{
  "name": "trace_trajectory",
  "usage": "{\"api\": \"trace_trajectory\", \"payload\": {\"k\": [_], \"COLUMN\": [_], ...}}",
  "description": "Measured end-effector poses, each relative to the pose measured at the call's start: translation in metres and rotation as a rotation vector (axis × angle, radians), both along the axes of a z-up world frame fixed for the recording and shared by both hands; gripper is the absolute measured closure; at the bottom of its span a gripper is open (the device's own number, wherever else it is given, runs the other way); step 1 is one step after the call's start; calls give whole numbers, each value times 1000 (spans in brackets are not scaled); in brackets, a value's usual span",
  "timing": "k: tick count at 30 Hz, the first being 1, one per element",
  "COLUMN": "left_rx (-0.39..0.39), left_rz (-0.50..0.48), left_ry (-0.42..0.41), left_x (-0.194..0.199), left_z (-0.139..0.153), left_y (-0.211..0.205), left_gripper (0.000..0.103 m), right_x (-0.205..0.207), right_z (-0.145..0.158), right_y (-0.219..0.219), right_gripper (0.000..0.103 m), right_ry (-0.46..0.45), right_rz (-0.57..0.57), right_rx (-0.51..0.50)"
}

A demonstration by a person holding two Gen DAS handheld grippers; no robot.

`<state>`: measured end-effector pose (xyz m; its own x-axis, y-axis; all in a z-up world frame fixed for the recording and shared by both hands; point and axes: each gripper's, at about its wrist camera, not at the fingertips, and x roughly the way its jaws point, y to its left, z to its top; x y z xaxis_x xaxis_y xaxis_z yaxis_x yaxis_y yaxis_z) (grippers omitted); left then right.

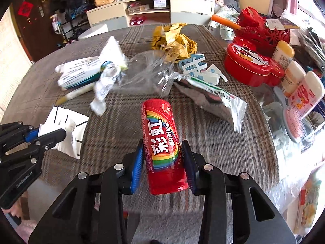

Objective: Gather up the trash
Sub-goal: 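Grasp the red Skittles tube with the right tool while the left tool grasps white tissue, then lower both tools over the bin and open them to drop the items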

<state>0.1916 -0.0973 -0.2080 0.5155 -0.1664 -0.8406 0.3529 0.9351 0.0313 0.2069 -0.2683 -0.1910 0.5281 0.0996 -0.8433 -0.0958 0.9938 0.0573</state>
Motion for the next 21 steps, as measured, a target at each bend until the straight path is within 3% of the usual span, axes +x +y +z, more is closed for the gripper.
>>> {"api": "trace_trajectory", "payload": {"k": [10, 16, 21], "left_rx": [-110, -148, -147], "left_rz": [68, 77, 87], "left_ry": [-46, -66, -37], "left_x": [-82, -135, -174], "left_z": [26, 22, 0], "left_y": [39, 50, 63], "left_gripper": [91, 91, 91], "right_x": [-67, -120, -155], "right_z": [23, 28, 13], "right_y": [26, 41, 52], "right_gripper": [65, 65, 65], "right_ry": [-57, -88, -81], "right_rz": [-21, -2, 12], "right_rx": [46, 117, 114]}}
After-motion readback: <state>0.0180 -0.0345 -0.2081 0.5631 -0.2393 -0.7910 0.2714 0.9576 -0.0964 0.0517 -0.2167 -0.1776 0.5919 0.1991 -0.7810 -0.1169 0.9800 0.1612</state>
